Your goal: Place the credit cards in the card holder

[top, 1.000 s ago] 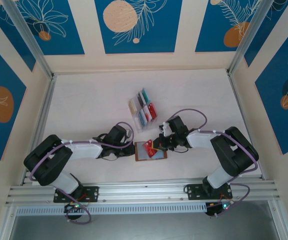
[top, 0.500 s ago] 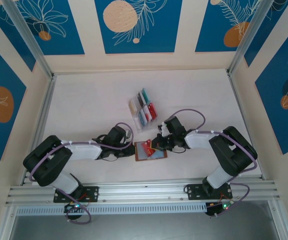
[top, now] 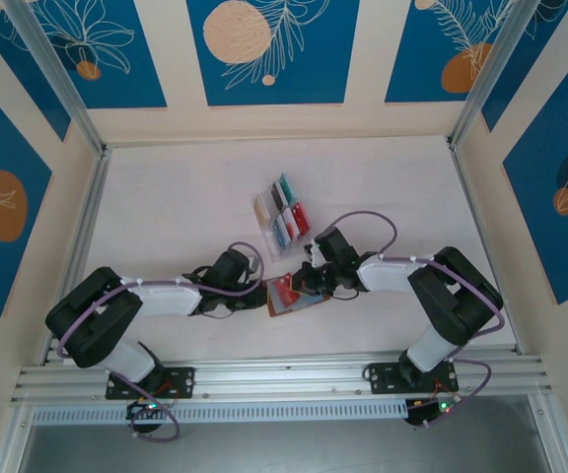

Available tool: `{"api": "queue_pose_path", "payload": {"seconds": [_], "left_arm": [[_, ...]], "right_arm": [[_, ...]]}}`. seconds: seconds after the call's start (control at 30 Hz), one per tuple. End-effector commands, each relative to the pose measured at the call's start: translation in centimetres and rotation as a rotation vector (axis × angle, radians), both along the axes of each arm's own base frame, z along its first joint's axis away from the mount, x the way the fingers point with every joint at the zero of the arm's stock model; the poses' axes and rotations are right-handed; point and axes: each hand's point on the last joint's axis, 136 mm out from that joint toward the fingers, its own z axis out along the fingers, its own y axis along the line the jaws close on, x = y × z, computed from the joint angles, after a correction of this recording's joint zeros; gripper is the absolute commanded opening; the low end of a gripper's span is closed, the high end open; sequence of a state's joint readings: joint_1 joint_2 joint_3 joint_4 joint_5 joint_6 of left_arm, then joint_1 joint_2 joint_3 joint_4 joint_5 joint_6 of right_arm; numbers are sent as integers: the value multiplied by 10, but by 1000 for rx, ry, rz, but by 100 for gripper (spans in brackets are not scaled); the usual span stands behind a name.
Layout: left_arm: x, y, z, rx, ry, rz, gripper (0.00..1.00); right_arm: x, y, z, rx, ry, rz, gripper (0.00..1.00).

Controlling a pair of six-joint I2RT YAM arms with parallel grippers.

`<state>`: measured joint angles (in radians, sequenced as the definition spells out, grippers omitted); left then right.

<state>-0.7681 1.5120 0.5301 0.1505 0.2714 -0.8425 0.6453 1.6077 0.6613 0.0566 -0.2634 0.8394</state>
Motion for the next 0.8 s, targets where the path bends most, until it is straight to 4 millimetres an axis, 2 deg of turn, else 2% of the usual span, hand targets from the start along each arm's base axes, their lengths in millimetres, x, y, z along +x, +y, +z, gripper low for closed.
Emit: {"api": "queue_pose_path", "payload": {"seconds": [0.0, 0.13, 0.3, 0.47, 0.77], "left_arm": [[-31, 19, -34, 120, 116, -14, 0], [-30, 19, -34, 121, 114, -13, 0], [-32, 22, -36, 130, 118, -1, 0], [-33, 26, -40, 138, 124, 14, 0], [-33, 26, -41, 140, 127, 15, 0]], "right_arm": [[-17, 4, -16, -50, 63, 29, 9], [-20, 7, -17, -71, 64, 60, 14], [-20, -3, -13, -120, 49, 68, 31], [-18, -10, -5, -158, 36, 94, 43], [-14, -19, 0, -266, 7, 146, 46]]}}
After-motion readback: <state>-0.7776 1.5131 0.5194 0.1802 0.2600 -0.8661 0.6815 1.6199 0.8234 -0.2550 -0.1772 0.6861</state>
